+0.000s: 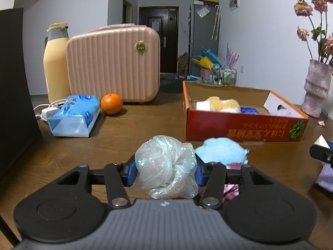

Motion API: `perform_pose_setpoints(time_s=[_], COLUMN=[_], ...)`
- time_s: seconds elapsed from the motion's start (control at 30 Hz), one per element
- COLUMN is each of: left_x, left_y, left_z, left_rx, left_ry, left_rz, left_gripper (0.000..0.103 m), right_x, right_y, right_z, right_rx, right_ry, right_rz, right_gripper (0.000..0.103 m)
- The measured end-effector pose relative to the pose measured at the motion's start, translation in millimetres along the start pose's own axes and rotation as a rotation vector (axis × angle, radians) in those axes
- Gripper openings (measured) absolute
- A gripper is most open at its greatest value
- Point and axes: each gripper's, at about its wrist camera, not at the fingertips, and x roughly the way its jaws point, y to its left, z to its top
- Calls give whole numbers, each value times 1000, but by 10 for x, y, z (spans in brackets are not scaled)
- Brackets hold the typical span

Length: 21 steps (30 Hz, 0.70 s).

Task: Organize soft objects
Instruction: 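Carry the plastic bag and foam wedge in both tools over the red box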

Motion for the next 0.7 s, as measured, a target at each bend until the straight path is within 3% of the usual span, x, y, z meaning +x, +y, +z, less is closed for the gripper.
perform_pose_setpoints(time_s=[0.33,0.7], left_x=[-118,-132], left_y=[-176,-457], left_z=[113,382], left_rx=[-26,-53], left_ry=[-54,-121], left_rz=[-39,-73], left_gripper=[52,52], right_x=[-79,79], right_y=[-81,-252], right_z=[270,543], right_rx=[35,74], right_ry=[-112,-162], right_rz=[-32,-59], right_gripper=[31,31])
